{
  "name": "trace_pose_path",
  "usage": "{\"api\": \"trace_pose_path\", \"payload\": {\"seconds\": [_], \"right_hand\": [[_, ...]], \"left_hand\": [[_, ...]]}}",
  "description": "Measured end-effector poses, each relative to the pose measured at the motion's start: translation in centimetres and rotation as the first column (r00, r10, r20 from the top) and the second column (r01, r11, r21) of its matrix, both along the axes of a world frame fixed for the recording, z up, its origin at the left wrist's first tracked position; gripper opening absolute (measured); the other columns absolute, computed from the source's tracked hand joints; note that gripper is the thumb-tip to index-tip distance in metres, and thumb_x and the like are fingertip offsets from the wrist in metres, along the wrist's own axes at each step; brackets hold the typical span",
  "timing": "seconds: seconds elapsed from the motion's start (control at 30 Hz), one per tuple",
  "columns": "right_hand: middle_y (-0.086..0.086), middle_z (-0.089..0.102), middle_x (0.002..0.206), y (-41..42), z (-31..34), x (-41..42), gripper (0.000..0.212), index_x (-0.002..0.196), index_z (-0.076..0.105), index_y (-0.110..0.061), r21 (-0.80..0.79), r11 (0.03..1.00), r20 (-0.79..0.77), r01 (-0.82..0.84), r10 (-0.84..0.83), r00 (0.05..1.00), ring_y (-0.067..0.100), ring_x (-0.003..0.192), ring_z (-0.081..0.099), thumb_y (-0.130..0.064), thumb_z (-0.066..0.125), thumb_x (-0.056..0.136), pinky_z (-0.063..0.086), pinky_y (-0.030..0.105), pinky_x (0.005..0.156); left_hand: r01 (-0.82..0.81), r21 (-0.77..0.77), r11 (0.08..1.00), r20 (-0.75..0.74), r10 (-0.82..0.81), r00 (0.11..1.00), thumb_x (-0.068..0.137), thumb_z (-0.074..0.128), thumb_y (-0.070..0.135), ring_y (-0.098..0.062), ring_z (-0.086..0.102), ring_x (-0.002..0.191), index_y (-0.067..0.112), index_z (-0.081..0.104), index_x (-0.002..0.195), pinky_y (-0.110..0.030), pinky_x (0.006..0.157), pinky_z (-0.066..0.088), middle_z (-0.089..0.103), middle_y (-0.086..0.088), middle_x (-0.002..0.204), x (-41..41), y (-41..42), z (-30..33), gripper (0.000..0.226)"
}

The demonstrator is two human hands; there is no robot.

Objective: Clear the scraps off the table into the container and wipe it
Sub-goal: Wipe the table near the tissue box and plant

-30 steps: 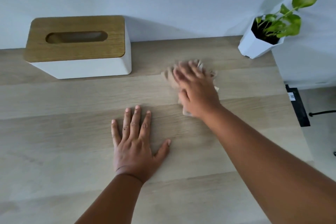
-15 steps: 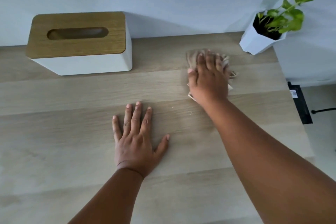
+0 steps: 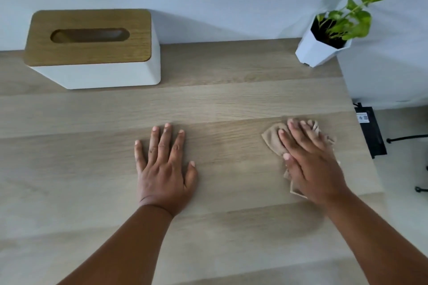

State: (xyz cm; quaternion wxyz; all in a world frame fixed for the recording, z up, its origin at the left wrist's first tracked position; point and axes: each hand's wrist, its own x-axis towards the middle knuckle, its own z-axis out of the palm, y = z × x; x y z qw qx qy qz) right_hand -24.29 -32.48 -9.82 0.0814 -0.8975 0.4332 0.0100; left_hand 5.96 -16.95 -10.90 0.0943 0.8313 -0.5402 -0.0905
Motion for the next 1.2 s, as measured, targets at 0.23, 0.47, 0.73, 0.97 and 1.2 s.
{"api": "trace_pose_path", "payload": {"seconds": [0.23, 0.47, 0.73, 0.97, 1.2], "right_hand": [[0.008, 0.021, 0.171, -2.9, -0.4, 12.7, 0.065, 0.161, 0.031, -0.026, -0.011, 0.973, -0.045, 0.232, -0.233, 0.972, 0.038, 0.157, 0.015, -0.053, 0.019, 0.104, 0.015, 0.060, 0.124], [0.005, 0.014, 0.173, 6.5, -1.3, 3.8, 0.065, 0.163, 0.028, -0.018, -0.016, 0.999, -0.025, -0.030, 0.030, 0.999, 0.030, 0.160, 0.008, -0.052, 0.028, 0.107, 0.019, 0.059, 0.125], [0.020, 0.033, 0.165, -4.5, -0.7, 8.2, 0.065, 0.156, 0.040, -0.006, -0.076, 0.938, -0.002, 0.339, -0.340, 0.941, 0.039, 0.153, 0.028, -0.043, 0.030, 0.104, 0.009, 0.056, 0.128], [0.015, 0.023, 0.170, -9.8, -0.7, 16.6, 0.062, 0.161, 0.028, -0.011, -0.003, 0.957, 0.130, 0.290, -0.287, 0.949, 0.033, 0.157, 0.018, -0.034, 0.039, 0.104, 0.010, 0.048, 0.129], [0.017, 0.022, 0.170, -3.6, -0.9, 11.6, 0.057, 0.156, 0.042, -0.009, -0.101, 0.986, 0.181, 0.135, -0.116, 0.977, 0.036, 0.159, 0.011, -0.037, 0.043, 0.106, 0.013, 0.056, 0.128]], "left_hand": [[-0.001, 0.010, 1.000, 0.006, 0.001, 1.000, 0.091, 0.038, 0.050, -0.026, 0.007, 0.160, 0.019, 0.036, 0.159, -0.059, 0.126, 0.003, 0.021, -0.006, 0.171, 0.0, 0.1, 0.0, 0.075], [-0.002, 0.003, 1.000, 0.013, 0.002, 1.000, 0.090, 0.039, 0.050, -0.026, 0.010, 0.160, 0.019, 0.038, 0.158, -0.061, 0.126, 0.006, 0.023, -0.007, 0.170, -0.1, 0.0, -0.1, 0.075], [0.009, -0.039, 0.999, 0.035, -0.008, 0.999, 0.090, 0.041, 0.050, -0.028, 0.013, 0.159, 0.018, 0.041, 0.157, -0.061, 0.125, 0.007, 0.026, -0.008, 0.169, 0.1, 0.3, -0.6, 0.075], [0.021, -0.056, 0.998, 0.073, -0.017, 0.997, 0.091, 0.040, 0.057, -0.030, 0.019, 0.158, 0.017, 0.045, 0.155, -0.064, 0.124, 0.012, 0.030, -0.010, 0.168, 0.3, 0.3, -1.2, 0.076], [0.022, -0.069, 0.997, 0.074, -0.017, 0.997, 0.090, 0.041, 0.058, -0.029, 0.017, 0.158, 0.016, 0.045, 0.154, -0.065, 0.123, 0.014, 0.029, -0.009, 0.168, 0.2, 0.3, -1.3, 0.076]]}}
